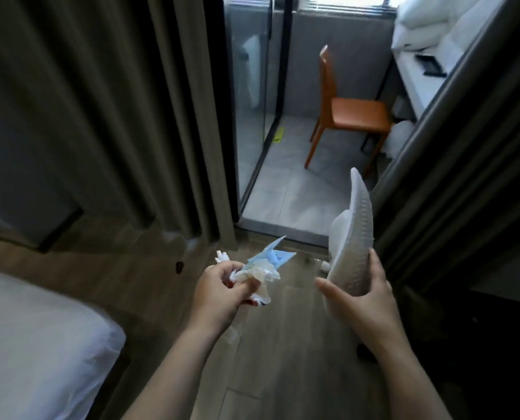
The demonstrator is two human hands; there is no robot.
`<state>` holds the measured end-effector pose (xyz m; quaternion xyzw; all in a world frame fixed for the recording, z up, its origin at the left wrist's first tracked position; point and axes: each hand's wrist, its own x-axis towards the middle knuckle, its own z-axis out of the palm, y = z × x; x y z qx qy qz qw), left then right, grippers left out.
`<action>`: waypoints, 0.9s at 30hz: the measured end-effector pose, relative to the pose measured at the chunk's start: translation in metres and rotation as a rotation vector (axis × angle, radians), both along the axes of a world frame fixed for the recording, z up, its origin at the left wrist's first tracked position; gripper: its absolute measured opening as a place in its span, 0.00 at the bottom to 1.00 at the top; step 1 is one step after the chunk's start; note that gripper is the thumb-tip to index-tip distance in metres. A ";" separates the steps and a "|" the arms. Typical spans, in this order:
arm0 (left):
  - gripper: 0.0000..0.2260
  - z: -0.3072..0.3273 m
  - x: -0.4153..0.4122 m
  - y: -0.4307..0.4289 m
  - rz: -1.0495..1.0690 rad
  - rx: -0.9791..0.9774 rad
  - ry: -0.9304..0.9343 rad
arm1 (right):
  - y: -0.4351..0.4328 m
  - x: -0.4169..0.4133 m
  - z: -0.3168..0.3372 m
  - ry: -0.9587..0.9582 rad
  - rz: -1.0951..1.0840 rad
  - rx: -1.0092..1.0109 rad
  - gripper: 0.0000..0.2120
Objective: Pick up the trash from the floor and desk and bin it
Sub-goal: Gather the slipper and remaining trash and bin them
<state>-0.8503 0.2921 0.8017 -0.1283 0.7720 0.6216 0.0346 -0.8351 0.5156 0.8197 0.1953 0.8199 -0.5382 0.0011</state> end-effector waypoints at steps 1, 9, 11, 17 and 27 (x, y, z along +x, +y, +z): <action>0.04 0.014 -0.005 0.015 -0.030 0.047 0.017 | 0.014 -0.001 0.011 0.034 -0.032 0.000 0.56; 0.04 0.079 -0.046 0.104 -0.333 0.130 0.128 | 0.088 0.031 0.058 0.180 -0.296 -0.026 0.62; 0.04 0.088 -0.053 0.123 -0.419 0.147 0.133 | 0.097 0.040 0.066 0.220 -0.362 -0.027 0.60; 0.04 0.103 -0.073 0.168 -0.694 0.137 0.172 | 0.101 0.081 0.087 0.321 -0.661 0.002 0.57; 0.07 0.109 0.007 0.223 -1.341 0.140 0.201 | 0.007 0.211 0.109 0.287 -1.320 0.120 0.54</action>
